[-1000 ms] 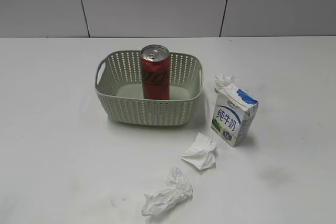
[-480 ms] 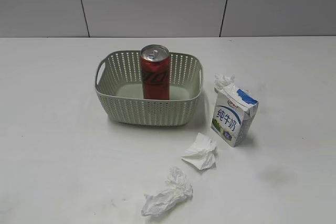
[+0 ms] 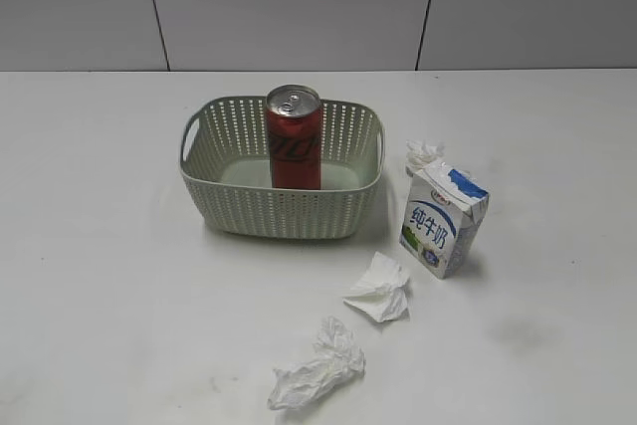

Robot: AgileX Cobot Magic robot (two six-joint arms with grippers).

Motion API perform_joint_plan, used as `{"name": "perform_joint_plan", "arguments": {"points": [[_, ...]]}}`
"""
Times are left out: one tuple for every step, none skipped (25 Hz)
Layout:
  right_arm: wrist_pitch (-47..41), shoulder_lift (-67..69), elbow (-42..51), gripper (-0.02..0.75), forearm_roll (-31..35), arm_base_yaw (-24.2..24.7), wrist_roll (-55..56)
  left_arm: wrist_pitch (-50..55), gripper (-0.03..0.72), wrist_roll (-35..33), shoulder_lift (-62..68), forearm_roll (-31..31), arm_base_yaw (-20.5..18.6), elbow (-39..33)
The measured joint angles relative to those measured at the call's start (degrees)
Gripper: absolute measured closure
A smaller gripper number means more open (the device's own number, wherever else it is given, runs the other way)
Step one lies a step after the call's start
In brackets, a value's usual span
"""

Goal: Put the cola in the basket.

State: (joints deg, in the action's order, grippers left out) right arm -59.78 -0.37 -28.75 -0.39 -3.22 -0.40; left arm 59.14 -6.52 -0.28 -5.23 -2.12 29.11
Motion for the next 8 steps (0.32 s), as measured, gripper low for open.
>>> {"name": "perform_joint_plan", "arguments": {"points": [[0.0,0.0,0.0,0.15,0.0,0.0,0.0,0.0,0.122,0.0,0.0,0.0,0.0,0.0],[0.0,0.0,0.0,0.15,0.0,0.0,0.0,0.0,0.122,0.0,0.0,0.0,0.0,0.0],[0.0,0.0,0.0,0.15,0.0,0.0,0.0,0.0,0.122,0.0,0.1,0.0,0.0,0.0],[0.0,0.0,0.0,0.15,0.0,0.0,0.0,0.0,0.122,0.0,0.1,0.0,0.0,0.0],[0.0,0.0,0.0,0.15,0.0,0.0,0.0,0.0,0.122,0.0,0.1,0.0,0.0,0.0],[0.0,0.0,0.0,0.15,0.0,0.0,0.0,0.0,0.122,0.1,0.1,0.0,0.0,-0.1],[0.0,0.0,0.0,0.15,0.0,0.0,0.0,0.0,0.122,0.1,0.1,0.0,0.0,-0.1],[0.0,0.0,0.0,0.15,0.0,0.0,0.0,0.0,0.122,0.1,0.1,0.0,0.0,-0.1]]}}
